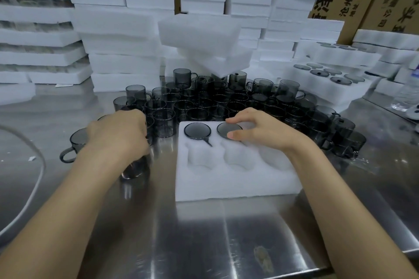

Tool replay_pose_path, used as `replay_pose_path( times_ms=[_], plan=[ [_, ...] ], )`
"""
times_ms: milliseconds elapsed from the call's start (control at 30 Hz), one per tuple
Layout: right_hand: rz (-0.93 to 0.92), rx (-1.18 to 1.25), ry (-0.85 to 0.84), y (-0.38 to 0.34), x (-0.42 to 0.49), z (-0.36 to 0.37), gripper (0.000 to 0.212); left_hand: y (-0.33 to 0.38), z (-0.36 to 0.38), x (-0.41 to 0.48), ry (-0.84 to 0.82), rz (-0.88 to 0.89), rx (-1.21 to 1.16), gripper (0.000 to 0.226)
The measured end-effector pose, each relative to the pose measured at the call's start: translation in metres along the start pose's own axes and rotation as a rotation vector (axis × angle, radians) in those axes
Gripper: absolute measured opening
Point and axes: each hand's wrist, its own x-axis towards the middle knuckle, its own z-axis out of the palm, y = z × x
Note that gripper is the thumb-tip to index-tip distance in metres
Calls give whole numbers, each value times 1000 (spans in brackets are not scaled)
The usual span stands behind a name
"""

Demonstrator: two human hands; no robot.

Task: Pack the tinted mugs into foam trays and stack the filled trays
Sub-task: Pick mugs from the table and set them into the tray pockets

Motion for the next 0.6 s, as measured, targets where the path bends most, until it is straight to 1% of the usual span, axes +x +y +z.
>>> replay_pose_path(
  times_ms=[100, 167, 333, 433, 533, 600],
  plan=[
    [4, -12, 7, 0, -1, 0, 35, 1, -5, -1, -84, 136, -241, 30],
    [5, -18, 2, 0, -2, 0, 35, 2, -6, -1, -61, 205, -355, 31],
    [10, -50, -1, -2, -3, 0, 29, 2, -9, 0, 185, 400, -557, 33],
    [12, -81, -4, -4, -3, 0, 29, 5, -10, 1, 250, 523, -691, 28],
    [-24, -83, 9, -6, -5, 2, 40, 15, -1, 2, 358, 597, -742, 31],
    [-109, -68, 25, -7, -8, 3, 57, 23, 7, 1, 487, 668, -653, 40]
  ],
)
